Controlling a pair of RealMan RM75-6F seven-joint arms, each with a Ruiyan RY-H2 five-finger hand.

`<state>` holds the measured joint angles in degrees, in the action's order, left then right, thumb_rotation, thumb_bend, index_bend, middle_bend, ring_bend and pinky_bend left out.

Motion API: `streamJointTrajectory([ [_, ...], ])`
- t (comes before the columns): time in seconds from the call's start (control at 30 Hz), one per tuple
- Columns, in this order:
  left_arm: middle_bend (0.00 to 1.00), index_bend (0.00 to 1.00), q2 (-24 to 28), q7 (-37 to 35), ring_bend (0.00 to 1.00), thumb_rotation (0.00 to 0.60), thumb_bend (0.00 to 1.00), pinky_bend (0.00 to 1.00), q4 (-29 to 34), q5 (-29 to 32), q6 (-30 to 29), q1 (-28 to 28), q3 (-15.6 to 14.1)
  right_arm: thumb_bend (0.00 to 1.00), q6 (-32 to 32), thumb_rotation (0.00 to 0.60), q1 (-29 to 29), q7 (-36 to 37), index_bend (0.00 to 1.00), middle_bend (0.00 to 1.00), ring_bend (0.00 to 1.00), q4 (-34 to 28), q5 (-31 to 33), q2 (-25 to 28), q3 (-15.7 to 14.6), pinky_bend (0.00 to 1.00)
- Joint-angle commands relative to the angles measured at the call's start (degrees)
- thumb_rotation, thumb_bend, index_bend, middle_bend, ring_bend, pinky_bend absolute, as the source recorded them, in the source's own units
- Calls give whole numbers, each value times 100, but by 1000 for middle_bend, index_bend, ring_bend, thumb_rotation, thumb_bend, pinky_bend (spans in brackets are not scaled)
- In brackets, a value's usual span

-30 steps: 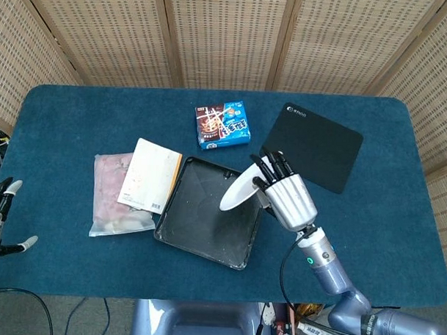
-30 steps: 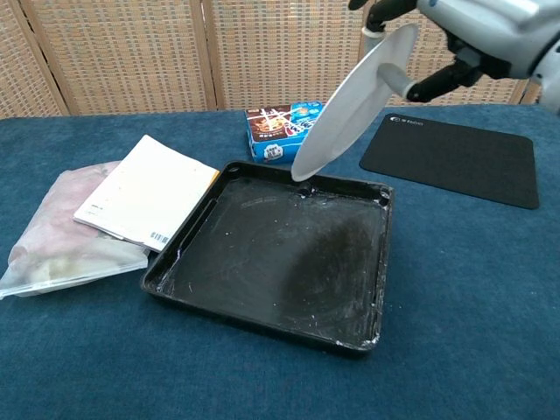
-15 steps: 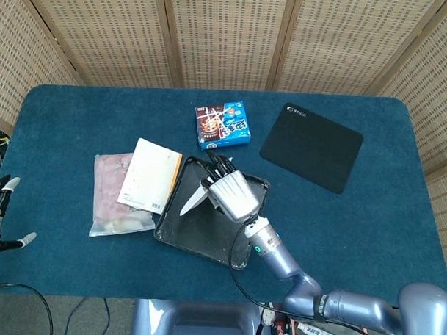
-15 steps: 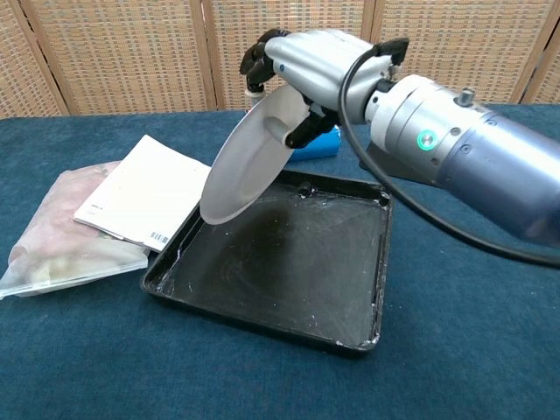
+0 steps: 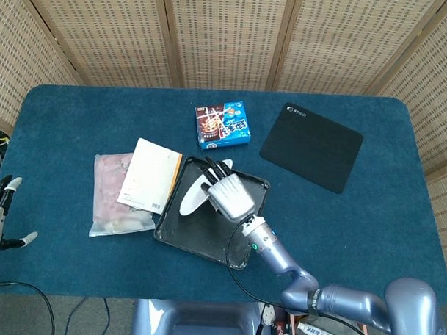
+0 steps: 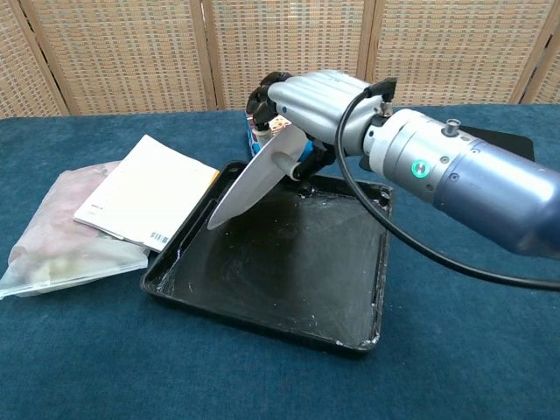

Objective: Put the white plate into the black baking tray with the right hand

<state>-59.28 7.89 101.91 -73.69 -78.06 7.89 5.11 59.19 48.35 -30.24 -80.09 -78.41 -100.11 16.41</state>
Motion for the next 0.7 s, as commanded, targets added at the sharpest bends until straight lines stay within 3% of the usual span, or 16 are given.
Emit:
streamJointTrajectory([
  [0.03,0,0,-19,47,0,600,0,0,15,-7,-5,4,-16,115,-204,600,-47,-298,314,91,0,-318,175,309,-139,127],
  [0.1,0,0,-35,94,0,600,0,0,32,-15,-12,7,-28,19,-339,600,-39,-611,237,47,0,-519,344,482,-210,103],
  [0.33,0,0,-81,195,0,600,0,0,55,-22,-30,16,-50,0,-585,600,111,-1522,63,0,0,-889,731,728,-431,71],
  [0.5,0,0,-82,194,0,600,0,0,45,13,-35,20,-38,0,-485,600,127,-1743,14,0,0,-1145,864,840,-484,31],
  [0.7,0,0,-73,172,0,600,0,0,60,-41,-41,19,-64,0,-100,600,-93,-1838,0,0,0,-1755,784,1460,-598,9],
])
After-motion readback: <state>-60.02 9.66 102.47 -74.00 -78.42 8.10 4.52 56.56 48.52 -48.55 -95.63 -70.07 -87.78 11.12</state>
